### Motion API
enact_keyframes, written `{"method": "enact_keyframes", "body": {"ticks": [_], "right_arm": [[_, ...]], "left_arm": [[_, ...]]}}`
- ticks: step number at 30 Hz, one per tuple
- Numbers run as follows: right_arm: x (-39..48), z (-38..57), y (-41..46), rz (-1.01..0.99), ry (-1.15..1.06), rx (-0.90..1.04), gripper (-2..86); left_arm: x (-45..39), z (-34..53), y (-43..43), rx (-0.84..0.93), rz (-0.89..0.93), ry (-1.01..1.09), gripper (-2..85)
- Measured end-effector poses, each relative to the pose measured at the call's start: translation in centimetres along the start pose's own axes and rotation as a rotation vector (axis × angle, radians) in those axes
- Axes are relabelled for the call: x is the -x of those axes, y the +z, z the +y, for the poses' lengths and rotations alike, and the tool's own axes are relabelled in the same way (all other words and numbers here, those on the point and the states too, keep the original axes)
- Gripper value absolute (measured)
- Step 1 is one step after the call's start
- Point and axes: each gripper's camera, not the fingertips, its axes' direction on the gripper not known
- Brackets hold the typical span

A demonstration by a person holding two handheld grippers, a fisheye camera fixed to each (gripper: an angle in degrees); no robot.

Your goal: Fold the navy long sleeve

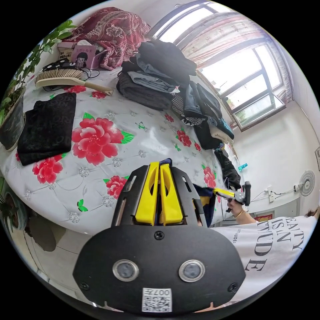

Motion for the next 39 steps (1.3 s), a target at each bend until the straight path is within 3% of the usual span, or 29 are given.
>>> {"method": "enact_keyframes", "body": {"ticks": [4,8,10,13,18,25,27,29,31,35,39], "right_arm": [[-3.5,-2.7,-8.0,0.147,0.043,-0.162,0.1],[-6.7,-8.7,-12.6,0.363,0.153,-0.301,0.6],[-8.9,-11.2,-12.4,0.424,0.269,-0.279,1.3],[-10.6,-12.2,-10.4,0.316,0.368,-0.184,3.4],[-8.2,-4.6,-4.8,0.17,0.33,-0.121,7.1],[-7.2,10.1,4.6,0.189,0.307,0.256,7.4],[-7.8,11.5,4.2,0.126,0.3,0.189,5.6],[-9.9,11.5,3.6,0.113,0.308,0.238,3.5],[-12.3,11.5,1.0,0.253,0.335,0.169,2.7],[-21.0,15.0,-8.0,0.455,0.653,-0.077,2.7],[-22.5,17.9,-10.8,0.274,0.591,-0.155,4.8]], "left_arm": [[-1.2,-4.7,0.3,-0.012,0.024,0.112,-0.9],[-4.1,-13.6,1.1,-0.167,0.053,0.249,-0.1],[-5.0,-17.3,2.6,-0.191,0.005,0.257,1.8],[-4.9,-20.0,5.3,-0.137,-0.098,0.159,5.8],[-3.7,-12.2,7.5,-0.108,-0.165,0.177,6.5],[-1.5,6.5,11.1,0.214,-0.183,0.015,6.2],[-1.7,9.0,11.1,0.246,-0.201,-0.024,6.1],[-1.8,10.4,10.8,0.249,-0.23,-0.07,6.1],[-2.0,10.4,10.1,0.225,-0.239,-0.094,6.0],[-3.0,10.5,8.1,0.147,-0.248,-0.103,6.2],[-3.1,12.1,7.6,0.116,-0.256,-0.142,6.9]]}}
